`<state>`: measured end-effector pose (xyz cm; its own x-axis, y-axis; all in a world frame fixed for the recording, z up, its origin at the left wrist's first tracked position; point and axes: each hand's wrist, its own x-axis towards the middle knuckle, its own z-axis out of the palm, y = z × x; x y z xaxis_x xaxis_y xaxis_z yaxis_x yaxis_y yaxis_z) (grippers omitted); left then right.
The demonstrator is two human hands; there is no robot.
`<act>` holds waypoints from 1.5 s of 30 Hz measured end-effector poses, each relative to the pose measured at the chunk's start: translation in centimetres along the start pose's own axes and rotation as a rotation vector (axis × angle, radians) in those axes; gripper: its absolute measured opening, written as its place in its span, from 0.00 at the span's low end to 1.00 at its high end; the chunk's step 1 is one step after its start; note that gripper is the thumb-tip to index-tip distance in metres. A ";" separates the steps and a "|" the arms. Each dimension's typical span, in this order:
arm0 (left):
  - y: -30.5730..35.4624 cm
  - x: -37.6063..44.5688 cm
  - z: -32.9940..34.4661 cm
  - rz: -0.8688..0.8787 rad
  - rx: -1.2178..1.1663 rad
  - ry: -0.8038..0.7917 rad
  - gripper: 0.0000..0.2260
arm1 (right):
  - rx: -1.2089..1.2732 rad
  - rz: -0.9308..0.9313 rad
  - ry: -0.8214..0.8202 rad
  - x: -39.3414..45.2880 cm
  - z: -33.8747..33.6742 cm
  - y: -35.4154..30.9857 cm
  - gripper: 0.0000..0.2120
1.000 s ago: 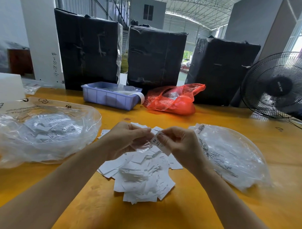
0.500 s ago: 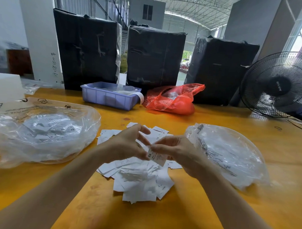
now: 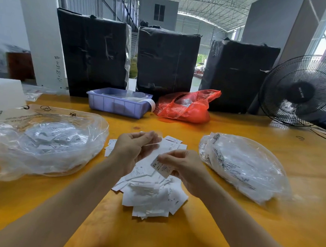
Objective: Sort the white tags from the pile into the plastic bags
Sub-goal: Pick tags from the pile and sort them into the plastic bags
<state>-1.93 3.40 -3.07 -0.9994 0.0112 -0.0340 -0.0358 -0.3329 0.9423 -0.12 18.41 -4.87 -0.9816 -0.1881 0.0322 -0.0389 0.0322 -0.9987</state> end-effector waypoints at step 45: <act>-0.2 -0.2 -0.4 0.036 0.385 -0.200 0.23 | 0.069 0.075 0.159 0.4 -2.1 -0.5 0.03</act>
<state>-1.76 3.09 -3.42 -0.9791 0.2011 0.0309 0.0395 0.0389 0.9985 -0.85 20.37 -4.23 -0.9986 -0.0304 -0.0423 0.0432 -0.0276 -0.9987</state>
